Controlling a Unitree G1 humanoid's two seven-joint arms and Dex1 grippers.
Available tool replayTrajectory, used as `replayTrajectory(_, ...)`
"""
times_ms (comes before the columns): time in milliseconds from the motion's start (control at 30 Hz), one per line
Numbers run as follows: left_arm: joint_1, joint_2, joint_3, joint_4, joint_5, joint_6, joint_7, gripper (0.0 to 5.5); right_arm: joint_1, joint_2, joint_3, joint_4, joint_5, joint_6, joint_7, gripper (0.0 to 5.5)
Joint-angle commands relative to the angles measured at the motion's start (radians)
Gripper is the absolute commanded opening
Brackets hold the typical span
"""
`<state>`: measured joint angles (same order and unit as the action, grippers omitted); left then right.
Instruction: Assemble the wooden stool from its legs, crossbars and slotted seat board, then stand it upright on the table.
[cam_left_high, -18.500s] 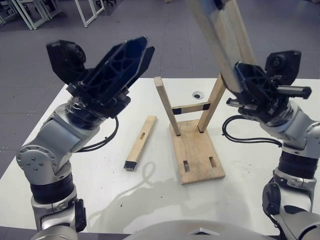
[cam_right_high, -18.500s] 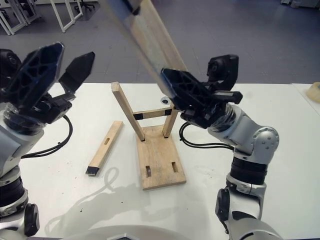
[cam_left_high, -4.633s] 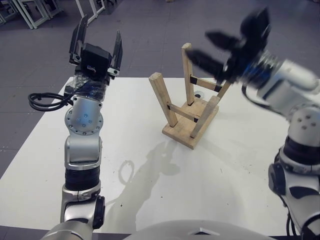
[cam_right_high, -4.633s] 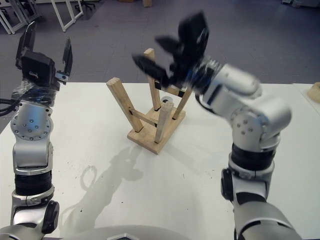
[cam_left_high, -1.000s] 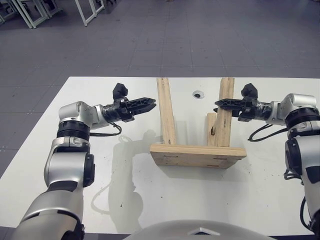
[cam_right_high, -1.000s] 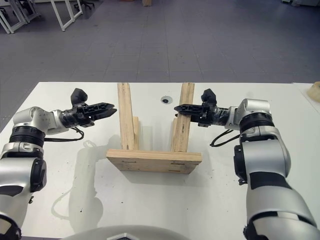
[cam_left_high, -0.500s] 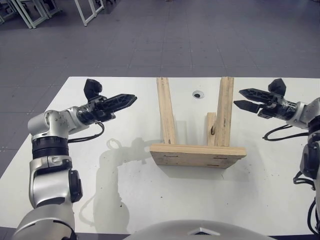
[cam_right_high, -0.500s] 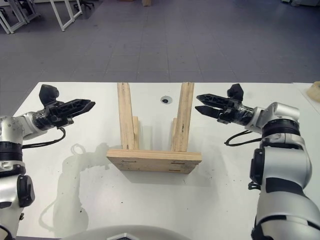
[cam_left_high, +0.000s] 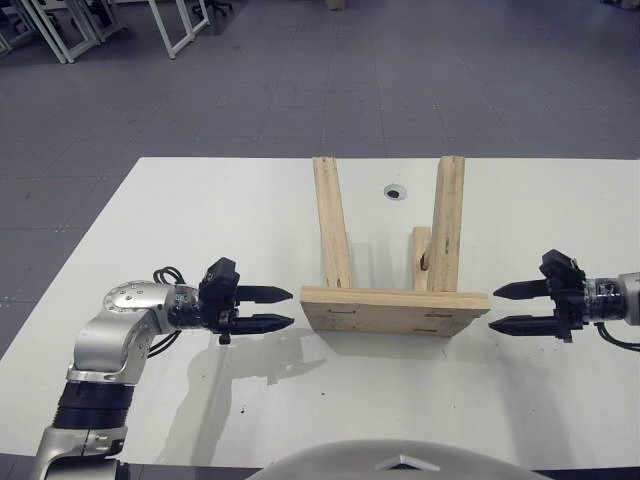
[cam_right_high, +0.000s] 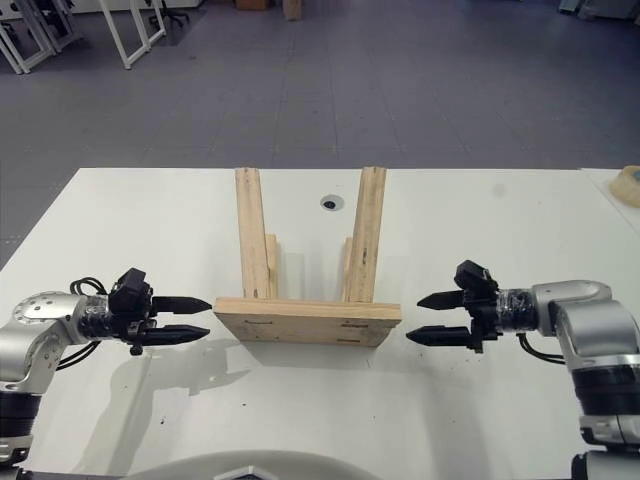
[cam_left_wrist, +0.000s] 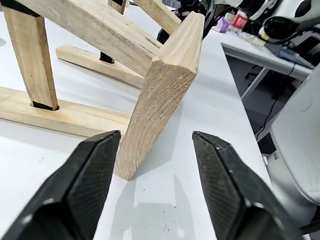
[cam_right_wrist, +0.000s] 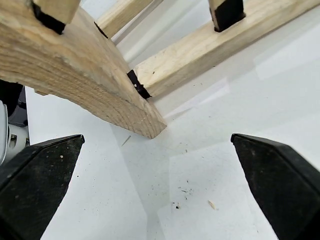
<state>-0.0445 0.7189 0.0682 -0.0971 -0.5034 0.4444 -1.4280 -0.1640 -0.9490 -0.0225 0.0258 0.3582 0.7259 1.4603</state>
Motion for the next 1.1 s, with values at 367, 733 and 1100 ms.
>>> replayTrajectory(367, -0.077, -0.079, -0.158, 0.104, 0.146, -0.177, 0.130, 3.18, 0.013, 0.057, 0.084, -0.166, 0.033, -0.089, -0.107, 4.42)
replayTrajectory(733, -0.102, -0.091, -0.201, 0.121, 0.080, -0.112, 0.069, 1.68, -0.012, 0.090, 0.109, -0.099, 0.070, -0.096, -0.116, 2.20)
replayTrajectory(1100, -0.306, -0.007, 0.102, -0.041, -0.553, 0.469, 0.109, 1.39, -0.227, 0.133, -0.178, -0.106, 0.649, 0.453, -0.101, 1.58)
